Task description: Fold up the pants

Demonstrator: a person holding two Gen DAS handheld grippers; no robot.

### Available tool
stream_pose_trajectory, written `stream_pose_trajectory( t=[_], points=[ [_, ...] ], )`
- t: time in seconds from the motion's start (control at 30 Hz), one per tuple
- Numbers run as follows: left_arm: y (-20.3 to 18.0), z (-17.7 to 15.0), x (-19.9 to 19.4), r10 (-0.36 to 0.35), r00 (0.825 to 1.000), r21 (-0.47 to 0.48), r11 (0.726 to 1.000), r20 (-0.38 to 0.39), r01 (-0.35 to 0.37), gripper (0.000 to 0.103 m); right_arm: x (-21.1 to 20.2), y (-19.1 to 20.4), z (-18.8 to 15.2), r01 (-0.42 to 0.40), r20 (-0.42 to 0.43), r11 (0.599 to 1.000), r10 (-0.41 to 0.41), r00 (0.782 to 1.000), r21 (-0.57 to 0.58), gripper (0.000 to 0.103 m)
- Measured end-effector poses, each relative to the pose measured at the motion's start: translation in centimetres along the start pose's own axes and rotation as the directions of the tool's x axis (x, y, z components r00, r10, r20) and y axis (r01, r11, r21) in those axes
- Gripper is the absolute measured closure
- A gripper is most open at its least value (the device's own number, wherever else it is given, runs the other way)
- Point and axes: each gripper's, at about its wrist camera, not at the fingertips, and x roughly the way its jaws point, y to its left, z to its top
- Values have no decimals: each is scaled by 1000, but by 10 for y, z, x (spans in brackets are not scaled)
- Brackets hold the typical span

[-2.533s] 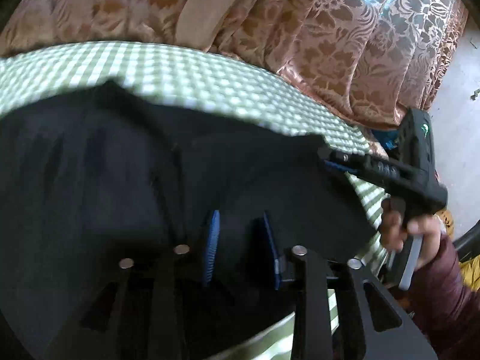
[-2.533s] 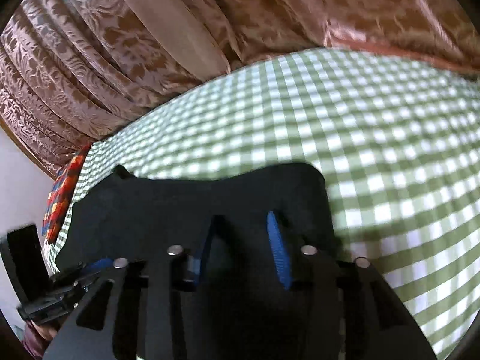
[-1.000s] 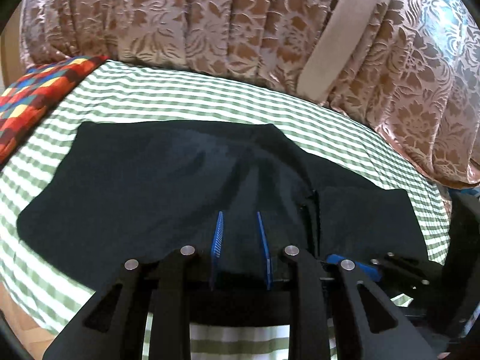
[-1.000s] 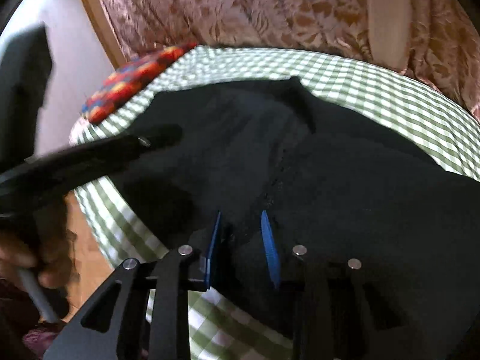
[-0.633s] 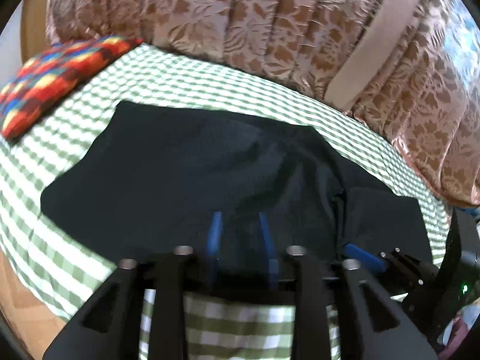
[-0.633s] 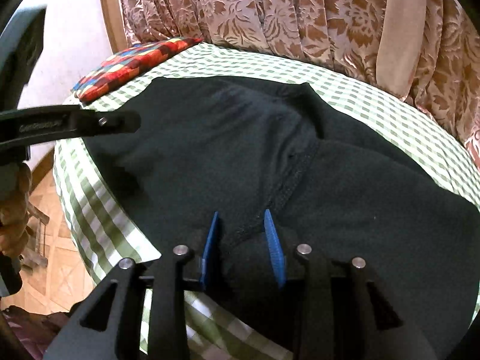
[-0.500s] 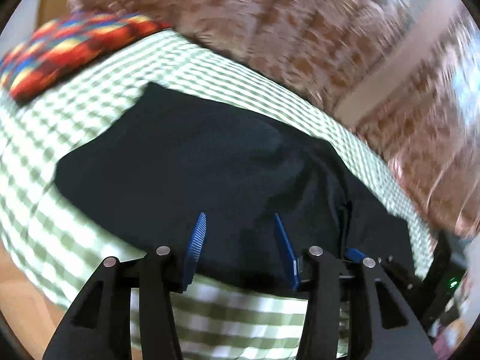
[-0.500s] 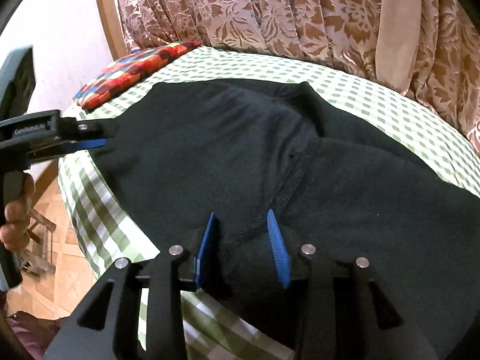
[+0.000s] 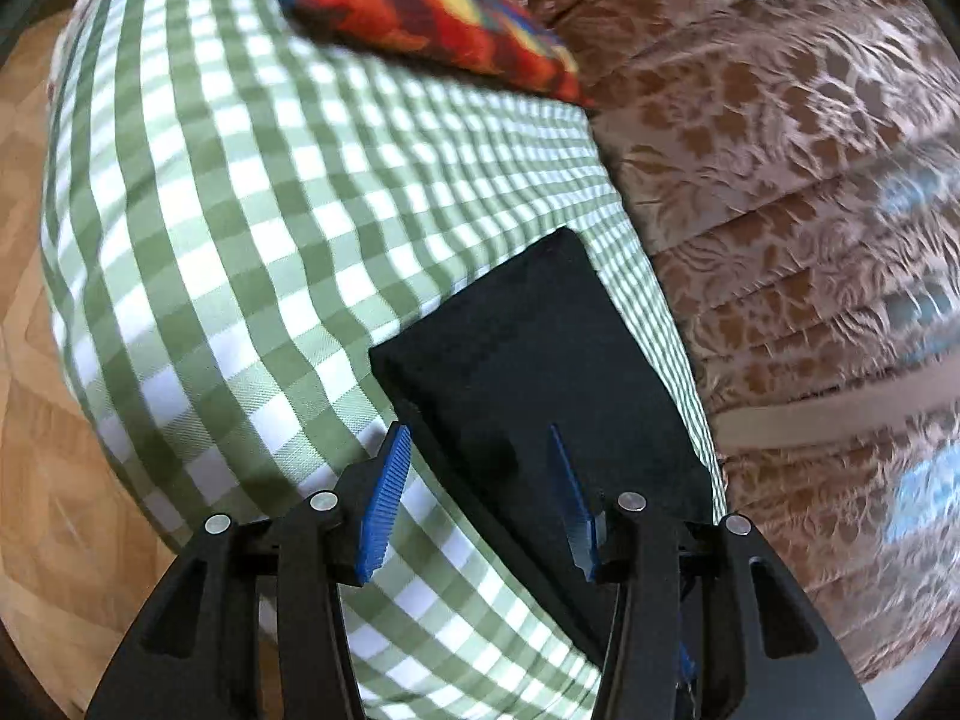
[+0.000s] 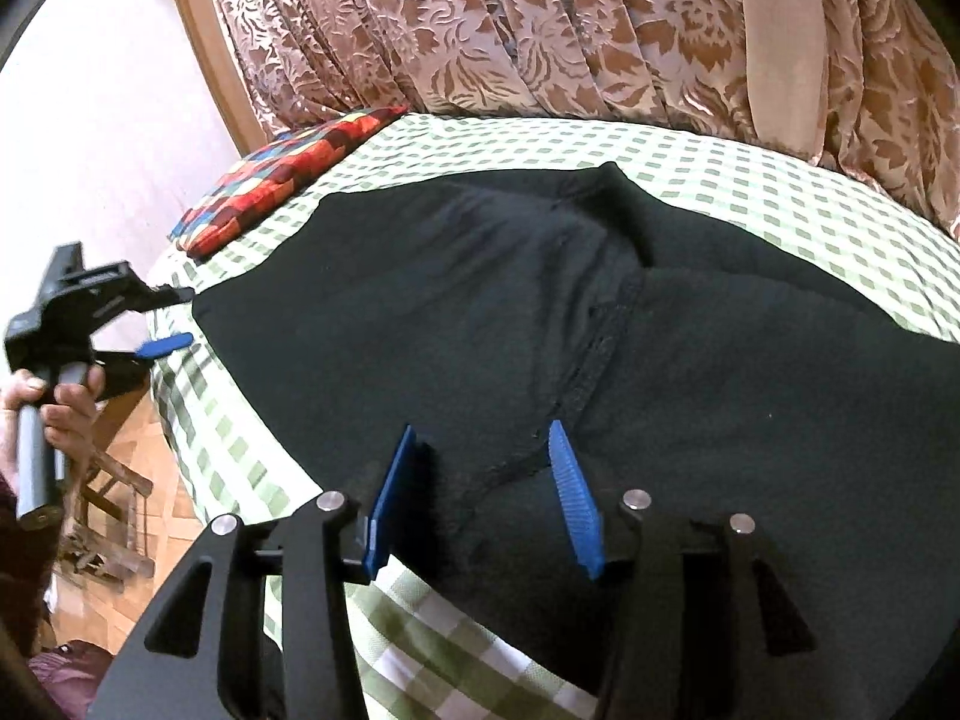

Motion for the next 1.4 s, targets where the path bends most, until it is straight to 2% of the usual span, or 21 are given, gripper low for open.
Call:
stream_pose_trajectory(
  t=[0.07,0.27,0.3,0.37,0.43,0.5,0.53,0.6,0.63,0.7,0.73,0.77,0.8,0.93,1.0,1.1,1.17,1.3,1.33,1.37,1.4],
  points=[
    [4,3,8,32,999,-23,999,-11,-33,57,0,0,1,-3,0,1000,3,1000,6,56],
    [5,10,22,33,999,-40,999,6,-33,58,1,6,0,-3,-1,1000,2,1000,-14,44],
    [4,11,22,41,999,-38,998,13,-40,71,1,8,0,-2,-1,1000,2,1000,-21,40],
    [0,11,23,65,998,-12,998,22,-65,86,1,12,0,-1,0,999,1,1000,-37,33],
    [-12,11,14,53,996,44,997,66,-56,90,-1,17,0,9,-2,998,-9,1000,-60,24],
    [-44,2,0,17,991,211,976,131,-45,90,-9,24,1,17,2,996,-17,1000,-87,16],
    [-60,-4,-4,-10,989,286,958,145,-32,90,-14,25,2,18,13,996,-17,1000,-88,16],
    [-96,-20,-12,-68,986,449,894,152,-7,90,-30,23,6,16,57,998,-12,998,-66,13],
    [-117,-33,-15,-109,984,539,842,138,18,90,-37,19,9,8,72,999,-5,997,-41,13],
    [-147,-56,-15,-179,981,653,752,76,86,90,-48,8,13,-34,89,999,31,996,31,10],
    [-162,-72,-12,-204,979,710,694,31,122,90,-54,-1,16,-61,103,995,52,993,84,10],
    [-172,-84,-9,-214,977,745,651,1,142,90,-59,-10,18,-76,116,990,62,991,121,9],
    [-184,-102,-4,-226,973,782,595,-55,183,90,-65,-19,19,-90,128,983,70,989,162,9],
    [-200,-145,14,-217,962,839,482,-166,253,90,-83,-47,22,-195,166,937,152,974,288,5],
    [-202,-162,22,-201,957,851,444,-208,279,90,-83,-57,22,-265,173,899,216,961,348,5],
    [-203,-178,28,-174,960,879,390,-222,274,90,-70,-60,31,-334,145,859,301,942,388,5],
    [-201,-184,27,-167,959,885,374,-230,277,90,-56,-61,39,-384,131,827,363,923,412,5],
    [-202,-190,28,-154,964,908,329,-218,258,90,-25,-65,61,-428,105,773,432,896,468,6],
    [-203,-190,28,-153,964,911,323,-219,258,90,-18,-66,66,-421,91,775,432,897,472,9],
    [-203,-190,28,-152,964,912,319,-220,258,90,-9,-65,73,-411,69,782,431,899,469,24],
    [-203,-189,28,-150,965,914,316,-216,254,90,-1,-64,76,-401,43,789,433,900,464,46]
  ],
)
